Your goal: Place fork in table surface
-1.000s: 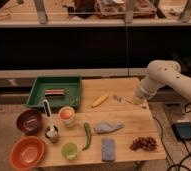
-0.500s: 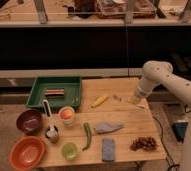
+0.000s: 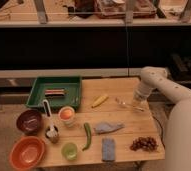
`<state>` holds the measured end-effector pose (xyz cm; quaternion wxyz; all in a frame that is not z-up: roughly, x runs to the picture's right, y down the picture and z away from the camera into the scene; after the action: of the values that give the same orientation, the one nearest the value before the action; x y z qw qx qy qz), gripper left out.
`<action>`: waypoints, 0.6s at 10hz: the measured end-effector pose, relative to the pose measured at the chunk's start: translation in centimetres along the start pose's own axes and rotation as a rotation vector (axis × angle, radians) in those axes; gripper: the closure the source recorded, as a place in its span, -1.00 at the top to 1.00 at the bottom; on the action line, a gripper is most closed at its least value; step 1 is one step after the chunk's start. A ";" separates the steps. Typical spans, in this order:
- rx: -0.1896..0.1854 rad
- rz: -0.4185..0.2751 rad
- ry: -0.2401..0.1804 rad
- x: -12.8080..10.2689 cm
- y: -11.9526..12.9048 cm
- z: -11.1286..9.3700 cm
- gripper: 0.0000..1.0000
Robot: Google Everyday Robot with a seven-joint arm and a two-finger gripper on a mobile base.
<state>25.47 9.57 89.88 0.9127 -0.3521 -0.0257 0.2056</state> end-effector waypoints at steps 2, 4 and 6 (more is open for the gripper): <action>-0.004 -0.001 0.016 0.2 0.2 0.9 -0.39; 0.001 -0.002 0.002 0.4 0.2 2.5 -0.02; 0.028 -0.009 -0.027 0.6 0.4 3.4 0.43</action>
<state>25.21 12.21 92.17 0.9180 -0.3365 -0.0365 0.2066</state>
